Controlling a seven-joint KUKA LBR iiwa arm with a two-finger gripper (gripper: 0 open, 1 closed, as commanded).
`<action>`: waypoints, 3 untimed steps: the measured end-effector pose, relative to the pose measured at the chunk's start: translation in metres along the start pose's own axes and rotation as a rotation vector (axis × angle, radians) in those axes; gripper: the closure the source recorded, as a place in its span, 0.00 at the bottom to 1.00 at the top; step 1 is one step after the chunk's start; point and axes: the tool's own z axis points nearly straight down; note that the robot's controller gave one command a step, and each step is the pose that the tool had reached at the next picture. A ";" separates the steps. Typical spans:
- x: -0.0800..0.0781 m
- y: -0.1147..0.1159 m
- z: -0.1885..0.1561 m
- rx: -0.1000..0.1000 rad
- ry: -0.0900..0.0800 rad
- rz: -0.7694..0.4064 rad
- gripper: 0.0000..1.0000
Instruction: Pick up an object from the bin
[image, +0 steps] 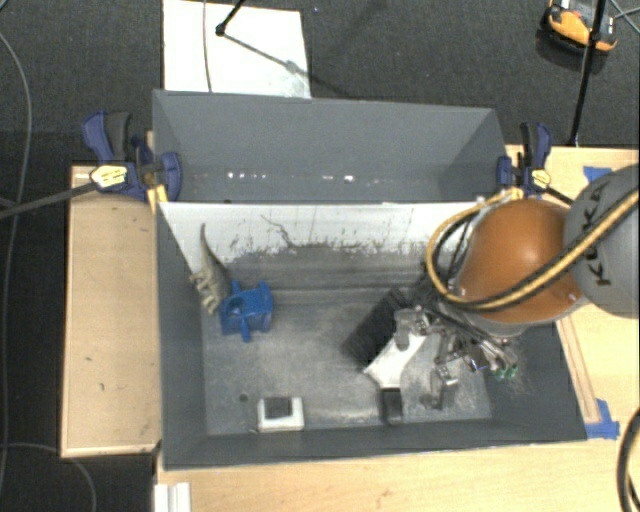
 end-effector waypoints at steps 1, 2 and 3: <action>-0.014 -0.015 0.018 0.000 0.003 -0.122 0.00; -0.057 -0.015 0.042 -0.001 -0.002 -0.145 1.00; -0.057 -0.015 0.042 -0.001 -0.001 -0.144 1.00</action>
Offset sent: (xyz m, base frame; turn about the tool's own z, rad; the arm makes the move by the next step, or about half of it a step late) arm 0.0582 0.0001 -0.0437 -0.1481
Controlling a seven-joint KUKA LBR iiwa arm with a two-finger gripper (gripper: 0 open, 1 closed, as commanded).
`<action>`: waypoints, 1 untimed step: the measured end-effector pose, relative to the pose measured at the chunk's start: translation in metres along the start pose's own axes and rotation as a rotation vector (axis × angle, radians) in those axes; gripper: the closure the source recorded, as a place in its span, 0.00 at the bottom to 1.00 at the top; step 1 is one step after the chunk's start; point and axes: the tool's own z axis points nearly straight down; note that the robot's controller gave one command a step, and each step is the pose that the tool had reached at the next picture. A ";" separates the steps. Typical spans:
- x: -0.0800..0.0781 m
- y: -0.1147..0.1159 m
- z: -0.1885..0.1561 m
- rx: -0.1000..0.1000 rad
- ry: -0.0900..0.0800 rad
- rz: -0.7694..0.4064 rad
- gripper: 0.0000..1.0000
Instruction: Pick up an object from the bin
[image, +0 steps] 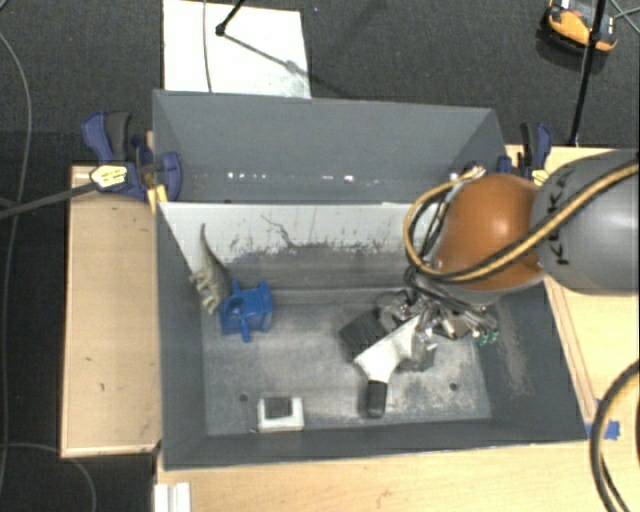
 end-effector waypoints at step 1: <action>-0.006 -0.006 0.005 -0.004 0.004 -0.007 1.00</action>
Offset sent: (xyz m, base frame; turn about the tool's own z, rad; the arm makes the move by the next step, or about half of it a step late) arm 0.0248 -0.0121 -0.0108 0.0303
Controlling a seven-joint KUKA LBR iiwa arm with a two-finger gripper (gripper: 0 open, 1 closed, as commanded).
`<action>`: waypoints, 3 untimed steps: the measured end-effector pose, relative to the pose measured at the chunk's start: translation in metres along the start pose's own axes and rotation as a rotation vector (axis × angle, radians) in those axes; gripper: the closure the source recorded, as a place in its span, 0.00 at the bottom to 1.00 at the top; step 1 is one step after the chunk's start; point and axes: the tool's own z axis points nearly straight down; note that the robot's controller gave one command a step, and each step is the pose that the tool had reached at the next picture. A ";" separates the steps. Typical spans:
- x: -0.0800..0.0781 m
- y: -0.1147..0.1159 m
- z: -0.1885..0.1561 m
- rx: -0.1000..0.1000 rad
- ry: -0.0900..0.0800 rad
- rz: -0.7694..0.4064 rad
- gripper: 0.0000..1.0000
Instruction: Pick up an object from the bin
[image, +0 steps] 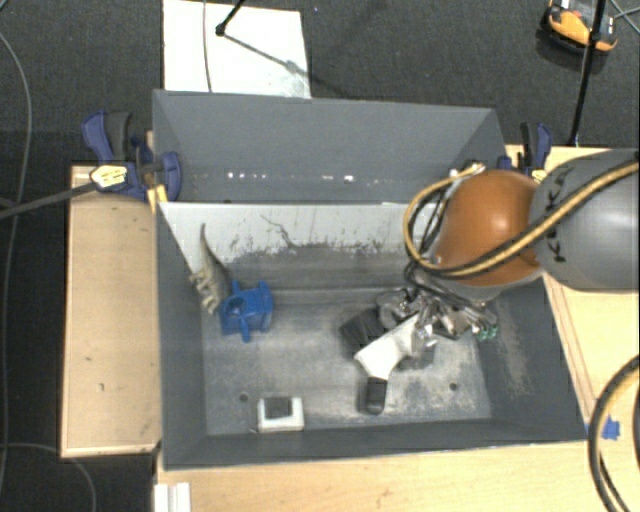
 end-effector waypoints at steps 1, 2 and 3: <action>-0.013 -0.013 0.004 0.005 -0.011 0.033 0.00; -0.013 -0.015 0.005 0.004 -0.008 0.042 1.00; -0.013 -0.015 0.005 0.004 -0.008 0.043 1.00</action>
Offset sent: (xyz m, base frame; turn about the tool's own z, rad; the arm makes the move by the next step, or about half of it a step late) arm 0.0000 0.0000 0.0000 0.0000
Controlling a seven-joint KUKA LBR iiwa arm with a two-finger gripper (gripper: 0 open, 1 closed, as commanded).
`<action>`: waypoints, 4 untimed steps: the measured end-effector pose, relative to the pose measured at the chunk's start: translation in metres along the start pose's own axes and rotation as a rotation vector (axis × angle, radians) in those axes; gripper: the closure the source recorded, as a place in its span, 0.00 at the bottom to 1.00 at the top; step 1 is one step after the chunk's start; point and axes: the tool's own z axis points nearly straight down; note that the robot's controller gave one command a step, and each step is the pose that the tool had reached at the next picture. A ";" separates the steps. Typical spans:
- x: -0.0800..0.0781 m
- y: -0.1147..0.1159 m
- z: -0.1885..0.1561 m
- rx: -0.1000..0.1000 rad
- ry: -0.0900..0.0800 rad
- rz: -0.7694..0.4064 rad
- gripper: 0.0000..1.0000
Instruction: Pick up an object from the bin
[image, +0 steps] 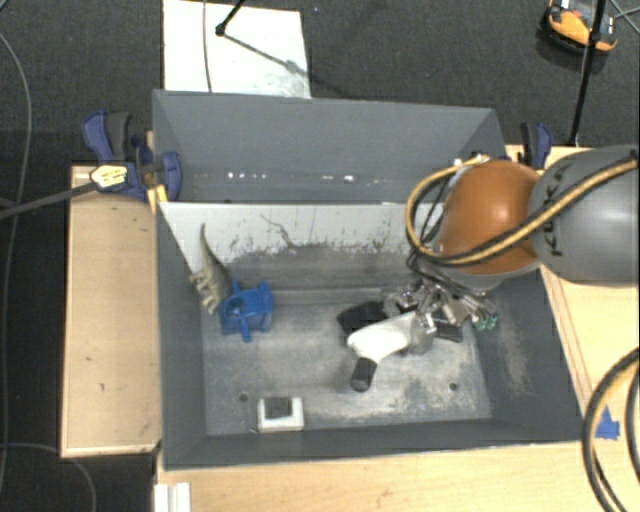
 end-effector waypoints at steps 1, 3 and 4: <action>-0.002 -0.003 -0.046 -0.003 0.005 -0.020 1.00; -0.001 -0.008 -0.043 0.001 -0.002 -0.017 1.00; 0.013 0.013 -0.091 -0.001 0.002 -0.130 1.00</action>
Offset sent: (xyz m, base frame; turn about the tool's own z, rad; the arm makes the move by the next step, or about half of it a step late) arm 0.0043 -0.0133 -0.0009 -0.0118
